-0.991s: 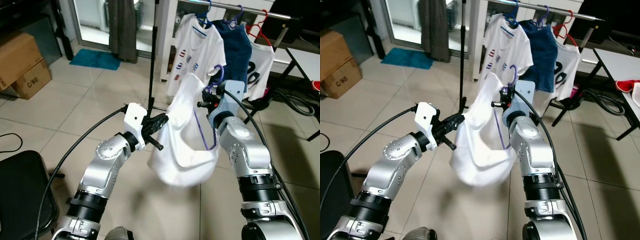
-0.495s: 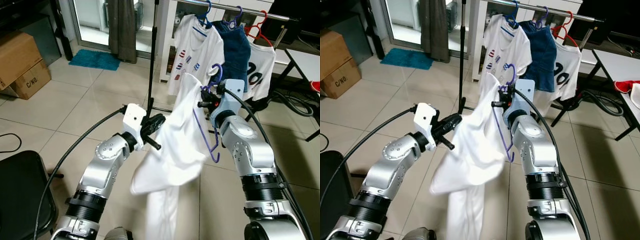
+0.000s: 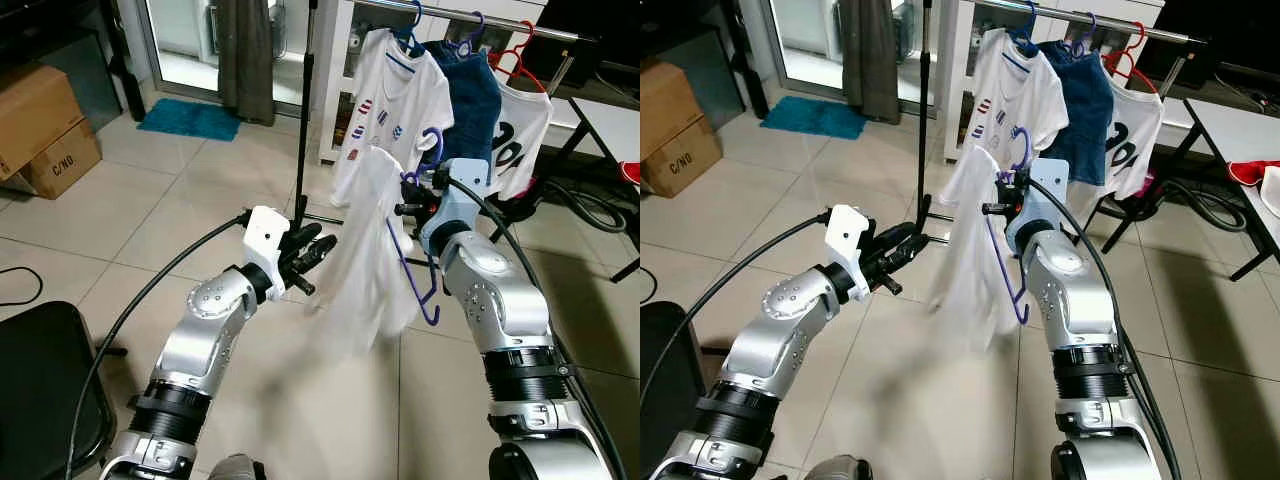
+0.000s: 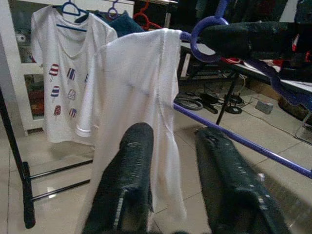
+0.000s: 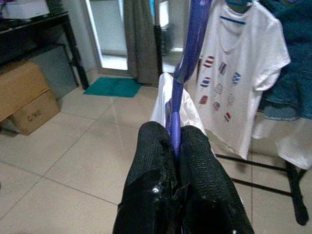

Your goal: Hang hanger

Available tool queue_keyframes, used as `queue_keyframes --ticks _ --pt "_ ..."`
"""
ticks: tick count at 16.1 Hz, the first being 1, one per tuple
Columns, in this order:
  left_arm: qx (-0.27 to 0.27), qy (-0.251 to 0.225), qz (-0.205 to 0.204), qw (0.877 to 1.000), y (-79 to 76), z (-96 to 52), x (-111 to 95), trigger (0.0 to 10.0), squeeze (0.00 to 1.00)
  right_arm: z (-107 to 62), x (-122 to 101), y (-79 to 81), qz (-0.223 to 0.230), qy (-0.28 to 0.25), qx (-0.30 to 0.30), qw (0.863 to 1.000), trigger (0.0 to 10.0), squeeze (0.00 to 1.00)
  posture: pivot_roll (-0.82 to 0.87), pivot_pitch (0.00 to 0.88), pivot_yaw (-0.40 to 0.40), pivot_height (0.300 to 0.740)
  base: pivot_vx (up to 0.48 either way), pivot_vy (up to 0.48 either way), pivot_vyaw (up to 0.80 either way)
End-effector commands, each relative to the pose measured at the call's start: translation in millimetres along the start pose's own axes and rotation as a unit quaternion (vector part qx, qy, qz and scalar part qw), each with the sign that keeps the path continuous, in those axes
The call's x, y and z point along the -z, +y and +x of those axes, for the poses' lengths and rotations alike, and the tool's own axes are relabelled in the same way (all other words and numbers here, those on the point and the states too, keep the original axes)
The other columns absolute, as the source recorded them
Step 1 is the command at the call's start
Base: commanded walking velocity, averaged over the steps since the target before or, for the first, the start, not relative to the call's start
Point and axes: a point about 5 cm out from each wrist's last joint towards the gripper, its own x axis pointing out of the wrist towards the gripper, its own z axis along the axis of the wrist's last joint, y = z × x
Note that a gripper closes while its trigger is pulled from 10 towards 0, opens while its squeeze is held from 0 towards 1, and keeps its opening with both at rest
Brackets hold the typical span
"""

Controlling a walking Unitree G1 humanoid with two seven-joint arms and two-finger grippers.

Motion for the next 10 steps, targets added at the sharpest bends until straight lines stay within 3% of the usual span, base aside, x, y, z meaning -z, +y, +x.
queue_keyframes --ticks 1,3,5,6,10 --pt "0.003 -0.019 0.025 0.999 10.6 -5.0 -14 10.0 1.0 0.6 -20 0.6 -0.009 -0.037 -0.025 0.999 0.0 0.0 -0.05 0.0 -0.102 0.74 0.0 0.0 0.0" --pt "-0.007 -0.03 0.062 0.998 36.8 -26.2 -29 10.0 1.0 -1.6 -31 3.1 -0.003 -0.057 -0.091 0.994 0.0 0.0 -0.04 0.0 -0.097 0.74 0.0 0.0 0.0" --pt "-0.015 -0.042 0.097 0.994 59.7 -48.0 -49 10.0 1.0 -8.8 -46 7.8 0.015 -0.076 -0.178 0.981 0.0 0.0 -0.03 0.0 -0.095 0.74 0.0 0.0 0.0" --pt "-0.019 -0.035 0.119 0.992 72.4 -58.4 -59 10.0 1.0 -13.0 -51 8.5 -0.001 -0.082 -0.222 0.972 0.0 0.0 -0.03 0.0 -0.094 0.74 0.0 0.0 0.0" --pt "0.006 -0.049 0.152 0.987 94.9 -80.3 -93 10.0 1.0 -25.2 -61 4.9 -0.038 -0.084 -0.308 0.947 0.0 0.0 -0.03 0.0 -0.082 0.74 0.0 0.0 0.0"
